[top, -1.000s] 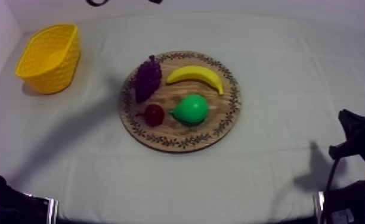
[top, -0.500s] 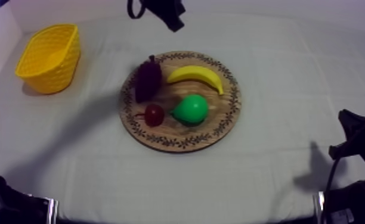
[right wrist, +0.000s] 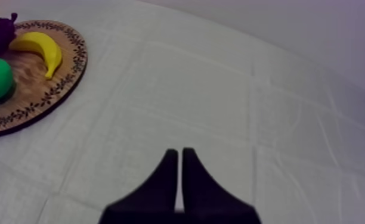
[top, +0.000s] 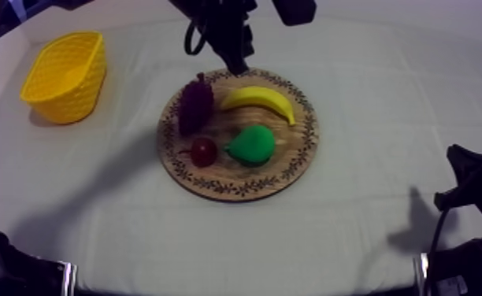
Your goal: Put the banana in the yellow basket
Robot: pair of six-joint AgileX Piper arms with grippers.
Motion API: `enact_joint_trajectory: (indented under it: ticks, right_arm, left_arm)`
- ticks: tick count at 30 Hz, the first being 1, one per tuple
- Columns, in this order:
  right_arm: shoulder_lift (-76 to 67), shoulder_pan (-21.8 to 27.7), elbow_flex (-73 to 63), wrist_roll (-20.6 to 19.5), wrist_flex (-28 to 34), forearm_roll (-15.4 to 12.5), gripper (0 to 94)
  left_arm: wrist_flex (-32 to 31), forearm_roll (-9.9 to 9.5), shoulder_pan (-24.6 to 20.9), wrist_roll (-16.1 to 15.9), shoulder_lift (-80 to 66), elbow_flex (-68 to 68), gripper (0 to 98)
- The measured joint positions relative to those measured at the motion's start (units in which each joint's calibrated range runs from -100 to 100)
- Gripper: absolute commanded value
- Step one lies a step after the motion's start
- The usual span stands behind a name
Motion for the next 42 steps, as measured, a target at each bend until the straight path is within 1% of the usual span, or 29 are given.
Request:
enact_joint_trajectory:
  ticks: [2, 4, 6, 9, 23, 38, 42]
  right_arm:
    - [0.0, 0.0, 0.0, 0.0, 0.0, 0.0, 0.6]
    - [0.0, 0.0, 0.0, 0.0, -0.04, 0.0, 0.6]
    - [0.0, 0.0, 0.0, 0.0, -0.04, 0.0, 0.6]
    - [0.0, 0.0, 0.0, 0.0, -0.04, 0.0, 0.6]
    - [0.0, 0.0, 0.0, 0.0, -0.04, 0.0, 0.6]
    - [0.0, 0.0, 0.0, 0.0, -0.04, 0.0, 0.6]
    - [0.0, 0.0, 0.0, 0.0, -0.04, 0.0, 0.6]
  left_arm:
    - [0.29, -0.12, 0.06, -0.09, 0.29, 0.0, 76.1]
    - [0.64, -0.46, 0.13, 0.05, 0.67, -0.44, 82.7]
    - [1.47, -0.71, 0.15, 0.09, 1.23, -1.25, 86.7]
    - [2.27, -0.83, 0.15, 0.02, 2.16, -2.65, 89.5]
    - [2.54, -1.72, -0.38, 0.2, 11.3, -6.75, 88.1]
    - [6.23, -2.37, -0.42, 0.73, 23.91, -16.43, 87.7]
    - [6.42, -2.5, -0.34, 1.13, 26.69, -18.36, 85.9]
